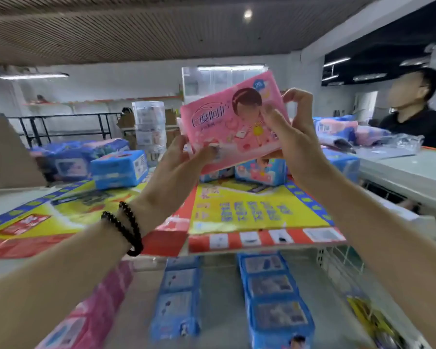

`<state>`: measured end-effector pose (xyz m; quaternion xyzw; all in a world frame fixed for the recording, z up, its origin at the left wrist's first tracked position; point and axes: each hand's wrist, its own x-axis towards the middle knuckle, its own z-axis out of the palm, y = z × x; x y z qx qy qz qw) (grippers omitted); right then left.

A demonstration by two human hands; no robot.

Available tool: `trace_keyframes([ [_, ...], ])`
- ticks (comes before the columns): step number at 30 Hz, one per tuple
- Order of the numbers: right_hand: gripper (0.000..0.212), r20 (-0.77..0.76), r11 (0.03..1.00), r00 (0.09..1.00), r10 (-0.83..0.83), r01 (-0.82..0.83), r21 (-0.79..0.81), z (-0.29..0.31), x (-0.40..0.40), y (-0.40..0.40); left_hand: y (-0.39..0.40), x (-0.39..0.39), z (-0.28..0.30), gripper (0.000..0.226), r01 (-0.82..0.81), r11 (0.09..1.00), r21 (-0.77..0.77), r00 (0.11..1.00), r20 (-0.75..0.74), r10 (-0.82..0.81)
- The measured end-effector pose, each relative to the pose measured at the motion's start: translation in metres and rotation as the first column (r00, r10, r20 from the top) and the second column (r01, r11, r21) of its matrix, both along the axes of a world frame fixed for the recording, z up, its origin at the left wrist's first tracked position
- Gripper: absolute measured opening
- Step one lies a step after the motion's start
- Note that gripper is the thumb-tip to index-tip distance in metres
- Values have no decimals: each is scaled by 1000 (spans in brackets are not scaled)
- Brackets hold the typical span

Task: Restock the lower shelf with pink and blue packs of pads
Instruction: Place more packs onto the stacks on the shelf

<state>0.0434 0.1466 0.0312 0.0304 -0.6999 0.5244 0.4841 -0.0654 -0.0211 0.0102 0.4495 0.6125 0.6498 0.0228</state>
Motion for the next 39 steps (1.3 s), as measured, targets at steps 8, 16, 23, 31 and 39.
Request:
trace_keyframes([
  [8,37,-20,999,999,35,-34,29,-44,27,-146,-139,42,-38,14,125,984,131,984,107,-140],
  [16,59,63,999,997,50,-49,-3,-110,60,-236,-216,60,-93,44,76,980,186,974,197,-113],
  [23,51,60,995,994,91,-89,-33,-156,84,-255,-235,92,-145,26,69,982,174,984,151,-96],
  [31,61,149,990,983,108,-93,-102,-208,120,-229,-205,136,-205,50,-35,999,13,980,198,32],
  [39,78,514,967,821,249,-242,-82,-240,158,-185,-187,160,-233,46,-81,989,-121,962,250,109],
])
